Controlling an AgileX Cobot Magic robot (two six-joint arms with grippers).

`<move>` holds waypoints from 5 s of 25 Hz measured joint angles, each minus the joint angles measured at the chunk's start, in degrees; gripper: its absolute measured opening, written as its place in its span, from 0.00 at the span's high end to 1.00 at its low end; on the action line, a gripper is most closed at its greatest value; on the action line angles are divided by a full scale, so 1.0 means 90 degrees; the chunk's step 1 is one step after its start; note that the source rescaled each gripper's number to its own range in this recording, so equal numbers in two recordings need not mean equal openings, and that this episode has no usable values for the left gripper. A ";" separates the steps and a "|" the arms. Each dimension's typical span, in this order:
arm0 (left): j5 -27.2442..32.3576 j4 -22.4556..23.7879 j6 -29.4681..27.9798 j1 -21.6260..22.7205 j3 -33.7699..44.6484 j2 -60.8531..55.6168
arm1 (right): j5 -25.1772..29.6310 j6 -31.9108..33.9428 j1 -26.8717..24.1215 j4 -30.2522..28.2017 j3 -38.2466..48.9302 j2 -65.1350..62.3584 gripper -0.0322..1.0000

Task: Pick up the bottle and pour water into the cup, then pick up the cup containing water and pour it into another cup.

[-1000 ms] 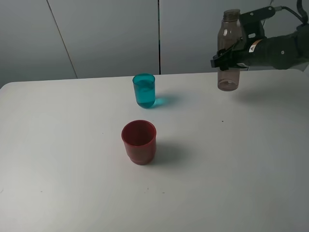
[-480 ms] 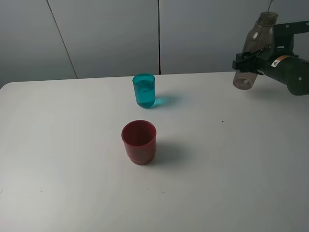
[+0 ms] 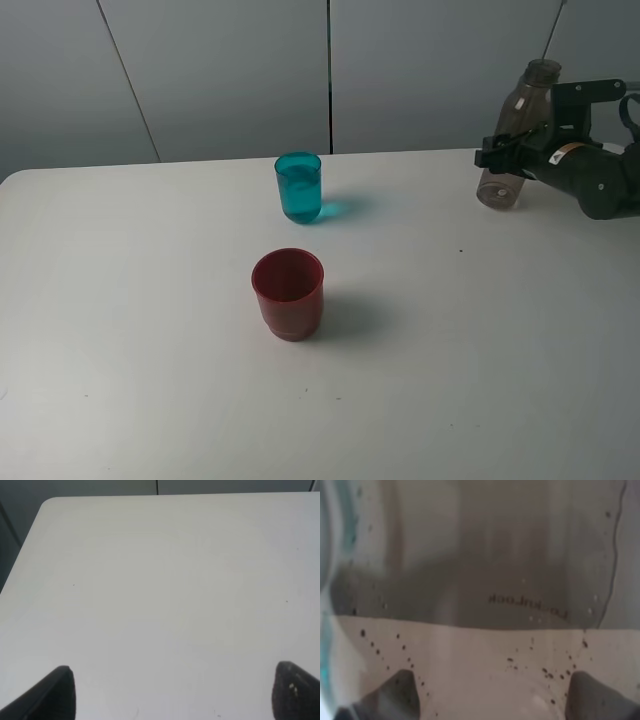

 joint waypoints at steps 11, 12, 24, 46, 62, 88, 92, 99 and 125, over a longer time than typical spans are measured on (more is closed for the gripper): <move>0.0000 0.0000 0.0000 0.0000 0.0000 0.0000 | 0.0012 0.0000 0.0000 0.0000 0.0000 0.0000 0.53; 0.0000 0.0000 0.0000 0.0000 0.0000 0.0000 | 0.0028 0.0000 0.0000 0.0000 0.0000 0.0000 0.48; 0.0000 0.0000 -0.0013 0.0000 0.0000 0.0000 | 0.2033 0.0174 0.0000 -0.0079 0.0000 -0.0768 0.01; 0.0000 0.0000 -0.0001 0.0000 0.0000 0.0000 | 0.3345 0.0189 0.1451 -0.1409 0.1883 -0.2999 0.01; 0.0000 0.0000 -0.0001 0.0000 0.0000 0.0000 | 0.1170 0.0115 0.2669 -0.1605 0.0897 -0.1608 0.01; 0.0000 0.0000 -0.0001 0.0000 0.0000 0.0000 | 0.0388 0.0947 0.2917 -0.2543 -0.0751 0.0632 0.01; 0.0000 0.0000 -0.0001 0.0000 0.0000 0.0000 | 0.0375 0.0975 0.2956 -0.2630 -0.0851 0.0698 0.01; 0.0000 0.0000 0.0024 0.0000 0.0000 0.0000 | 0.0261 0.1085 0.3025 -0.2718 -0.1265 0.1143 0.01; 0.0000 0.0000 0.0002 0.0000 0.0000 0.0000 | 0.0258 0.0851 0.3066 -0.2828 -0.2240 0.1907 0.01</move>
